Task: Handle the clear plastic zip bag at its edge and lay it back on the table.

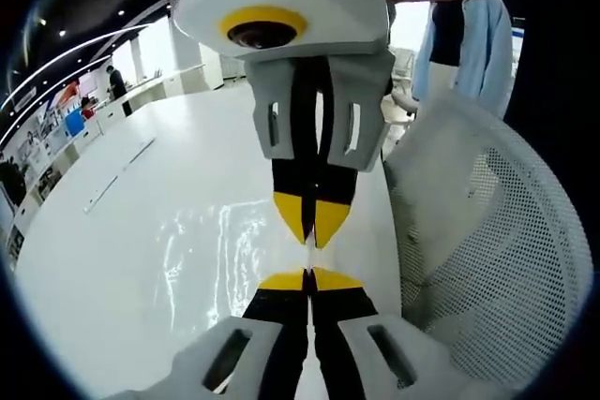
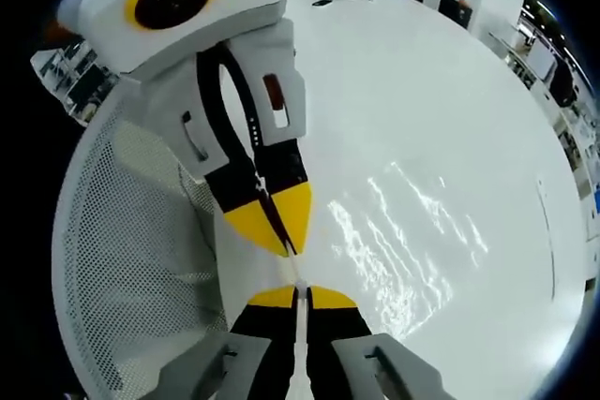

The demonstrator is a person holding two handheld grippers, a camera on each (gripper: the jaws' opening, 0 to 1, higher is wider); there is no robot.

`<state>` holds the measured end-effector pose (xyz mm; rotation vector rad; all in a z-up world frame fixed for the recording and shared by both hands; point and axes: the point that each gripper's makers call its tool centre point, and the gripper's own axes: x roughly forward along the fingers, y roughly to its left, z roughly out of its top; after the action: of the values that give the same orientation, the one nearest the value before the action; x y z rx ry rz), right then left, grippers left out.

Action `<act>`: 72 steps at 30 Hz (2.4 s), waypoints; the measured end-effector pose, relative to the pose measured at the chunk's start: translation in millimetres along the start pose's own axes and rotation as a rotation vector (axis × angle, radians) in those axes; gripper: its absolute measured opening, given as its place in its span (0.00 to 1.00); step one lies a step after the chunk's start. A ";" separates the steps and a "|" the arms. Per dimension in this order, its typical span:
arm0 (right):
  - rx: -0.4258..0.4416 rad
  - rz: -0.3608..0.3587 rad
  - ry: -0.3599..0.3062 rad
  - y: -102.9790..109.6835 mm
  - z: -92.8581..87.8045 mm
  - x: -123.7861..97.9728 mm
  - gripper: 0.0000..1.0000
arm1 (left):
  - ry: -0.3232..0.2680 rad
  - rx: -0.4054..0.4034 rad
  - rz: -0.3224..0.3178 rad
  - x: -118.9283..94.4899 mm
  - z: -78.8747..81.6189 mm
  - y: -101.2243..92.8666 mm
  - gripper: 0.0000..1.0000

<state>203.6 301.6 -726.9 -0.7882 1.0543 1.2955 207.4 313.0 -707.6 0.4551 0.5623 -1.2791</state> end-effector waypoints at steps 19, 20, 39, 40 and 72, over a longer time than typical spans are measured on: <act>0.056 -0.007 0.012 3.9 -9.9 -2.9 0.00 | 0.010 0.008 0.007 4.2 -0.3 -1.3 0.00; 0.058 -0.007 0.016 4.0 -10.6 -2.7 0.00 | 0.010 0.010 0.007 4.4 -0.2 -1.5 0.00; 0.057 -0.007 0.043 10.4 -8.7 0.9 0.00 | 0.040 0.024 0.006 8.2 2.3 -4.1 0.03; 0.057 -0.007 0.043 10.6 -8.2 1.1 0.00 | 0.040 0.025 0.006 8.4 2.4 -4.2 0.03; -0.100 -0.036 -0.088 -0.3 17.6 -10.0 0.00 | 0.051 0.047 0.010 5.9 2.7 3.2 0.00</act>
<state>207.3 314.1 -711.5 -0.8140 0.9074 1.3481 211.9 307.6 -709.1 0.5306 0.5732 -1.2757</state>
